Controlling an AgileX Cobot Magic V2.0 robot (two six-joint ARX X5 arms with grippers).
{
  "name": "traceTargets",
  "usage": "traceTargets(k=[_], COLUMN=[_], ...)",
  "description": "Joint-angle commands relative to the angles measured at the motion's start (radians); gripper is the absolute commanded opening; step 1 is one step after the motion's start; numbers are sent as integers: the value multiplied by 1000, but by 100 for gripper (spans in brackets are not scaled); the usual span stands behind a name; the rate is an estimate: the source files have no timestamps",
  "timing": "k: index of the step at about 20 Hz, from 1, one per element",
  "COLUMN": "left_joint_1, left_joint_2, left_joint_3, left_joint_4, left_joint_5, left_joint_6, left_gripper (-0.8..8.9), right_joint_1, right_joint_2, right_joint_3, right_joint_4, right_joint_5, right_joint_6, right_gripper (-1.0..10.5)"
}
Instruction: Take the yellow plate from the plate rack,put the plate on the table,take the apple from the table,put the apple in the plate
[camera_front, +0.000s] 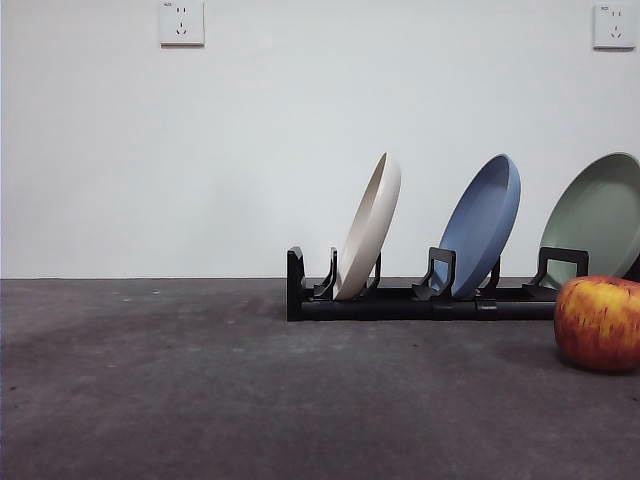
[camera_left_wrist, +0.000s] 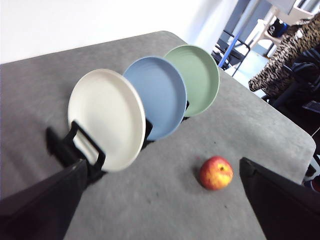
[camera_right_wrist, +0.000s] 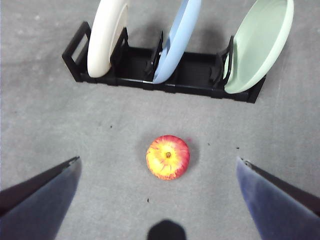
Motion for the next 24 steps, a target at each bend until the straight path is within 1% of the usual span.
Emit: traceTargets(k=[1, 5, 7, 9, 12, 15, 17, 21, 22, 24], left_joint_1=[-57, -132, -153, -166, -172, -177, -187, -209, -215, -221], left_joint_2=[175, 447, 549, 620, 698, 749, 775, 807, 808, 808], left_joint_3=[125, 307, 349, 354, 354, 354, 354, 354, 354, 354], left_joint_4=[8, 40, 87, 153, 227, 280, 304, 325, 326, 333], left_joint_5=[-19, -19, -28, -43, -51, -73, -119, -178, -185, -186], left_joint_6=[2, 2, 0, -26, -66, -71, -71, -70, -69, -66], left_gripper=[606, 606, 605, 605, 594, 594, 594, 585, 511, 308], right_joint_1=[-1, -1, -1, -1, -1, -1, -1, -1, -1, -1], right_joint_2=[9, 17, 17, 17, 17, 17, 17, 18, 20, 24], right_joint_3=[2, 2, 2, 2, 2, 2, 2, 2, 2, 2], right_joint_4=[6, 6, 6, 5, 5, 5, 6, 5, 5, 5], right_joint_5=[-2, -2, -2, -2, -2, -2, -2, -2, -2, -2], right_joint_6=[-3, -3, -2, 1, 2, 2, 2, 8, 8, 9], right_gripper=[541, 540, 540, 540, 540, 540, 539, 536, 536, 536])
